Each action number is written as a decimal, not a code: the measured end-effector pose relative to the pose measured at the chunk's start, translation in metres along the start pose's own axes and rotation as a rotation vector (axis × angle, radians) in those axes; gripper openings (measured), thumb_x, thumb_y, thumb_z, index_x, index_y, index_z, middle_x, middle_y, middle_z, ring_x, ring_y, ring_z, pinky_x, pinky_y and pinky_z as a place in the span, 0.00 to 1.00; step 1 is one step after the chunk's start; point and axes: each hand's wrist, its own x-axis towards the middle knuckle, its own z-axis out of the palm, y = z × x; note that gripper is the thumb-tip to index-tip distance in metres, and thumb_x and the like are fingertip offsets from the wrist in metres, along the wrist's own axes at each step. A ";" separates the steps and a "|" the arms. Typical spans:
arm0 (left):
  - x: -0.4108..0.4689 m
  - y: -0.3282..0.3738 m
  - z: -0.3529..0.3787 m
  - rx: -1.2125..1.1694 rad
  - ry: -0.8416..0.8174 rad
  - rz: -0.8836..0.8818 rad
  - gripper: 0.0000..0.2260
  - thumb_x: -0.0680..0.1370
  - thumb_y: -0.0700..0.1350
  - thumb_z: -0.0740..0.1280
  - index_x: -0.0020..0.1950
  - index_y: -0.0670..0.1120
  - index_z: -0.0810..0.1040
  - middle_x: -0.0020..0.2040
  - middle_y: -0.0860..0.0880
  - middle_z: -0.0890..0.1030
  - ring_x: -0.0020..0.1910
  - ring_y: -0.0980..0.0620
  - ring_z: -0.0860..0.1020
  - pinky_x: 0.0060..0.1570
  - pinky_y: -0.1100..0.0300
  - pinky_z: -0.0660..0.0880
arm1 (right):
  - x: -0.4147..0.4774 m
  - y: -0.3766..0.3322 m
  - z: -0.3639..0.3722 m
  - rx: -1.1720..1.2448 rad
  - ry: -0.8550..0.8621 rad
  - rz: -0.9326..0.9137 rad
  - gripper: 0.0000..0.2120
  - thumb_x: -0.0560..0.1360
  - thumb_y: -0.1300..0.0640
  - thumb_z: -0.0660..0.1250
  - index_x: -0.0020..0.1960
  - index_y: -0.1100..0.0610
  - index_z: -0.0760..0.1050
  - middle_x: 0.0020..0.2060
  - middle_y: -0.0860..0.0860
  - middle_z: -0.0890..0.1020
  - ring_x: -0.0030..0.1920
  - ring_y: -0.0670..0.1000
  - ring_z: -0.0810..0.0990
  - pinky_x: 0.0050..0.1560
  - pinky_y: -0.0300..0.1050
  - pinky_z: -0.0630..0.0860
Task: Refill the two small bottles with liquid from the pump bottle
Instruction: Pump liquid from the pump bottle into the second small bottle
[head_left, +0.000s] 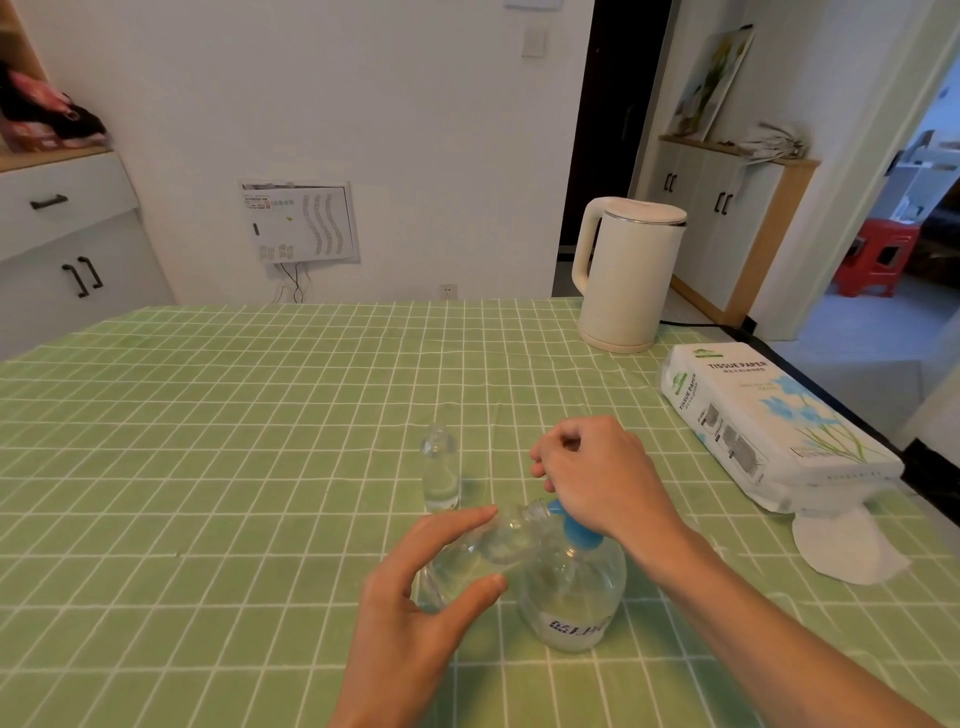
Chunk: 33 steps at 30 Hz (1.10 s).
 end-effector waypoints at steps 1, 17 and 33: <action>0.000 0.000 0.000 -0.001 0.000 0.001 0.22 0.70 0.42 0.78 0.61 0.60 0.84 0.61 0.57 0.86 0.64 0.56 0.82 0.64 0.70 0.73 | 0.000 0.000 0.000 -0.003 0.002 0.000 0.15 0.83 0.54 0.63 0.49 0.59 0.86 0.44 0.56 0.90 0.48 0.61 0.90 0.54 0.64 0.87; 0.000 0.003 -0.001 -0.005 0.002 -0.006 0.21 0.71 0.42 0.80 0.61 0.59 0.85 0.61 0.57 0.86 0.64 0.56 0.82 0.64 0.70 0.73 | 0.000 -0.004 -0.003 -0.023 0.024 -0.036 0.15 0.84 0.53 0.63 0.48 0.59 0.86 0.43 0.56 0.90 0.47 0.61 0.89 0.52 0.64 0.87; -0.001 0.002 -0.001 0.007 0.007 -0.024 0.25 0.71 0.36 0.80 0.61 0.60 0.84 0.61 0.57 0.86 0.64 0.56 0.82 0.63 0.72 0.72 | 0.000 -0.010 -0.007 -0.095 0.032 -0.044 0.14 0.83 0.50 0.65 0.44 0.54 0.84 0.37 0.50 0.89 0.42 0.55 0.89 0.49 0.60 0.87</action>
